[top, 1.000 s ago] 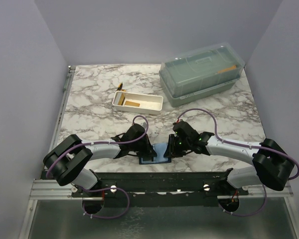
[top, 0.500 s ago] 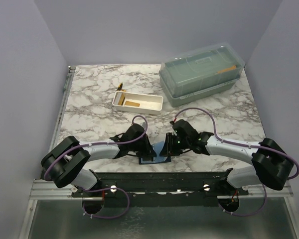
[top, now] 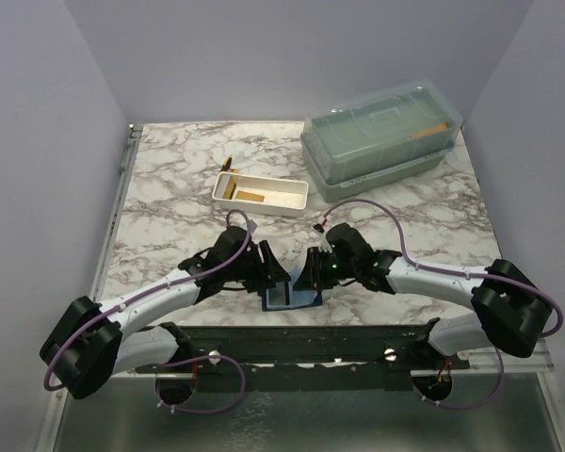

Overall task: Put the credit cards into the card holder
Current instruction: Insert the credit card into the card holder.

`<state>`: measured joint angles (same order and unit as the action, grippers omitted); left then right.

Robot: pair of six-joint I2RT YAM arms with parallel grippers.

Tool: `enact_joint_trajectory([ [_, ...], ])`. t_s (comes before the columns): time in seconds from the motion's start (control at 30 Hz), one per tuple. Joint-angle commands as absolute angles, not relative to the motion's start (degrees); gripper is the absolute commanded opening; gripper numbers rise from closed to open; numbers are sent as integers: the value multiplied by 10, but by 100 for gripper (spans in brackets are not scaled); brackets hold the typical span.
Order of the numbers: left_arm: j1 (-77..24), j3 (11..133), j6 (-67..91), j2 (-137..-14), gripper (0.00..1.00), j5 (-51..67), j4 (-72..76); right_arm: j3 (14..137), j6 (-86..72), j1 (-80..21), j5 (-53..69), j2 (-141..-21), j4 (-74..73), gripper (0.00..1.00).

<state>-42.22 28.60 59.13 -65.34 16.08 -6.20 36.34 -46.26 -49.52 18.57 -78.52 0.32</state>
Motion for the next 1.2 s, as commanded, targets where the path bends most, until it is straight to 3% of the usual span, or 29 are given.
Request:
enact_joint_trajectory([
  [0.0,-398,322,590,-640,63,176,-83,352,-439,-495,215,-802,47,22],
  [0.17,-398,360,573,-692,64,182,-67,353,-442,-495,219,-813,56,14],
  [0.27,-398,361,565,-711,53,183,-58,354,-441,-495,221,-818,59,10],
  [0.53,-398,350,559,-710,41,169,-55,348,-444,-495,221,-817,61,7],
  [0.63,-398,346,559,-706,44,166,-56,347,-445,-495,220,-819,60,4],
  [0.8,-398,340,562,-694,60,145,-68,346,-446,-495,219,-822,61,1],
  [0.87,-398,343,562,-691,61,136,-75,346,-446,-495,219,-822,62,0],
  [1.17,-398,344,552,-701,42,124,-87,348,-447,-495,220,-825,62,0],
])
